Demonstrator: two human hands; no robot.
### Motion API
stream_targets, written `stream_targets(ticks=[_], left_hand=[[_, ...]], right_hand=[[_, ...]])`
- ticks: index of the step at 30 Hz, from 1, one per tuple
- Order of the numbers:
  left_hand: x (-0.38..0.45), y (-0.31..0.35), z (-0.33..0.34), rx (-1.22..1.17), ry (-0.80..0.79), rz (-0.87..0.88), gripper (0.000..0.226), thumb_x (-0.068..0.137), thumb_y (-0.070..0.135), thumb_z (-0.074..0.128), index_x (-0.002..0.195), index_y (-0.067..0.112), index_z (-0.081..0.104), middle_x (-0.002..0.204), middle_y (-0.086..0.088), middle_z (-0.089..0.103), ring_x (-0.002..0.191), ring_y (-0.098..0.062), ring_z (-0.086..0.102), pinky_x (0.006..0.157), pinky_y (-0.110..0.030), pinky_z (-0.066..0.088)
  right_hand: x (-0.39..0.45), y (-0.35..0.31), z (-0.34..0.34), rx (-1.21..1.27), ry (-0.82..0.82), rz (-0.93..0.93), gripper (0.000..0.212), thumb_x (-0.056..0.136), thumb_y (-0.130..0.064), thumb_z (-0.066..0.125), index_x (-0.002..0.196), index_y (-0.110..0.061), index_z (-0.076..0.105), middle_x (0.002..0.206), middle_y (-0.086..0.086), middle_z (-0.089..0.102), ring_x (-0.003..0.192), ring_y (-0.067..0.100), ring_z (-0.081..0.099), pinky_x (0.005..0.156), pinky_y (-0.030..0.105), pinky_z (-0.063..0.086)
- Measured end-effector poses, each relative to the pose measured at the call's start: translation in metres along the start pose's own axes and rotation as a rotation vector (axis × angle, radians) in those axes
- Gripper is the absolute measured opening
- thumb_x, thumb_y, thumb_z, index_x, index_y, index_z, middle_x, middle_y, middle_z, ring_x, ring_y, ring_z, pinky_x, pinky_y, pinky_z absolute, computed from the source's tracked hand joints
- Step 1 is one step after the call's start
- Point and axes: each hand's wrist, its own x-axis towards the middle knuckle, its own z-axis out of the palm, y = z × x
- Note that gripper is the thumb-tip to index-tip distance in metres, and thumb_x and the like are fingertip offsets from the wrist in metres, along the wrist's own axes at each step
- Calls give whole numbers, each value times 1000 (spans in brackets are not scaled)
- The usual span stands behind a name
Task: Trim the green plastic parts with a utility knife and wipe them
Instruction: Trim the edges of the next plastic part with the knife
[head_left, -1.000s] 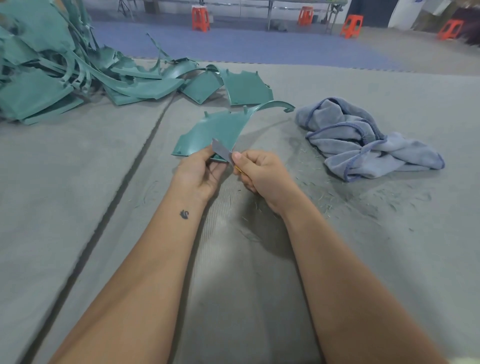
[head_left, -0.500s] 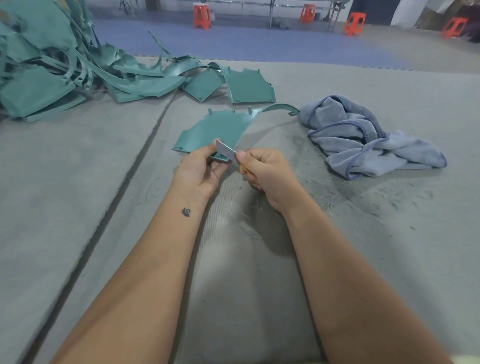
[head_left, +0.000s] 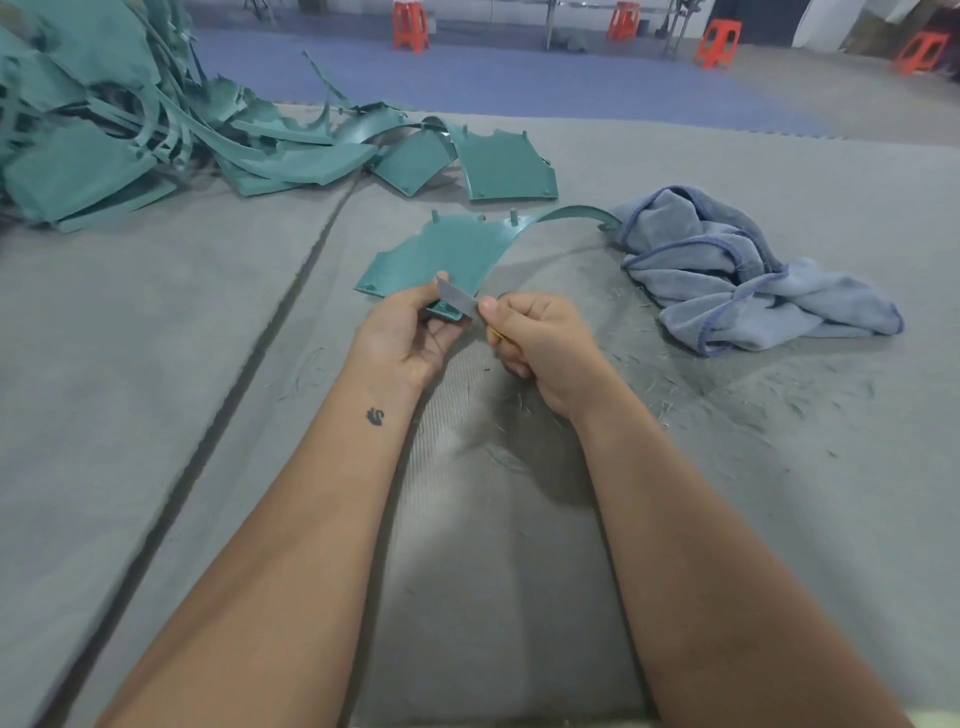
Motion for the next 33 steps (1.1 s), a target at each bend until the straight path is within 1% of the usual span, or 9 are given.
stream_targets(ticks=[2,4,9,20,28,30,31,33], left_hand=[[0,1,0,-12,-5,-11,8,94,-5,51,88,-2,56,73,-17,67,67,-25,67,59,-36,59],[1,2,0,-23,-14,-21,7,95,-5,51,91,-3,56,72,-16,68,69,-25,68,59,-36,60],[3,3,-1,-28,-17,-27,9,94,-5,51,89,-2,57,63,-15,69,56,-23,70,57,-35,60],[0,4,-1,-43,-31,-45,9,94,-6,50,91,-1,57,69,-16,71,59,-25,71,63,-38,59],[-3,4,0,-55,-35,-46,10,94,-6,51,91,2,56,69,-15,71,59,-24,71,55,-36,60],[-3,4,-1,-40,-40,-54,10,94,-6,51,93,2,57,69,-14,71,59,-24,71,52,-34,59],[-3,5,-2,-18,-44,-58,11,93,-6,51,94,3,57,68,-13,72,58,-24,71,51,-33,59],[-3,5,-4,34,-50,-58,12,93,-6,51,94,5,57,68,-11,72,58,-24,71,52,-33,59]], right_hand=[[1,-1,2,-39,53,-8,39,99,-18,52,61,-10,52,43,-2,32,40,9,23,41,20,21],[1,-3,4,-35,98,-17,39,99,-17,52,60,-9,52,43,-2,31,40,9,23,41,21,21],[2,-3,5,-24,124,-13,40,99,-16,51,59,-10,51,42,-3,31,40,9,23,41,22,21],[3,2,2,31,113,-22,39,99,-17,51,60,-10,53,47,-1,30,43,10,23,41,21,22],[6,5,3,74,114,-48,40,99,-17,51,59,-13,54,45,-4,31,41,8,24,39,18,24],[6,4,2,145,148,-44,42,99,-16,52,57,-16,54,44,-5,32,40,7,24,38,18,23],[7,3,1,220,187,-38,42,99,-15,51,57,-17,54,45,-6,32,39,6,24,39,18,21],[9,3,-5,337,244,-36,38,100,-17,50,62,-13,52,46,-5,33,38,6,24,41,21,19]])
